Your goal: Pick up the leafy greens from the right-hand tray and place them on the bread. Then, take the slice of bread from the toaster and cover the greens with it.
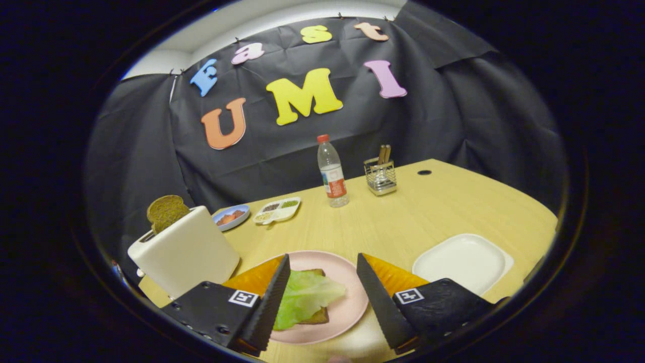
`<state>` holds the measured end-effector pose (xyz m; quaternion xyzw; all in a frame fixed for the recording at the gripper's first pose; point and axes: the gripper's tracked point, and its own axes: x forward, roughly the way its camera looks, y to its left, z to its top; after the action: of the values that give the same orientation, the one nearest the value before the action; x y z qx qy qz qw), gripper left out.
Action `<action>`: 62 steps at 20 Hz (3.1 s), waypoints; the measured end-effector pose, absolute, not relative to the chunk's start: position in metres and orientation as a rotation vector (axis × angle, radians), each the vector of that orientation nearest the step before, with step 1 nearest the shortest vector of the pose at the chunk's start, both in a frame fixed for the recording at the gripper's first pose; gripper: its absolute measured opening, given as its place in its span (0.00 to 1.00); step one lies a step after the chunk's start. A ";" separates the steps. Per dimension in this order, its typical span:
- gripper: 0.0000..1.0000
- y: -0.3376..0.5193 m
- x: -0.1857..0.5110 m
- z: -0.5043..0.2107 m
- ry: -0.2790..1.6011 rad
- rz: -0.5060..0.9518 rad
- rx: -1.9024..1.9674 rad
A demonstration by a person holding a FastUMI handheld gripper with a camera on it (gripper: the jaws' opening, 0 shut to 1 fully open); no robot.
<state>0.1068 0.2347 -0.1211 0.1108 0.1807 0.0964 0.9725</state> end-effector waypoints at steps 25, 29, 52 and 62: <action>0.95 0.463 0.069 -0.008 0.210 0.252 0.135; 0.93 0.484 0.079 -0.025 0.230 0.237 0.069; 0.11 0.501 0.096 -0.011 0.249 0.257 0.122; 0.11 0.463 0.068 0.052 0.152 0.291 0.207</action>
<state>0.0684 0.4629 0.0525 0.1029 0.0756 0.1447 0.9812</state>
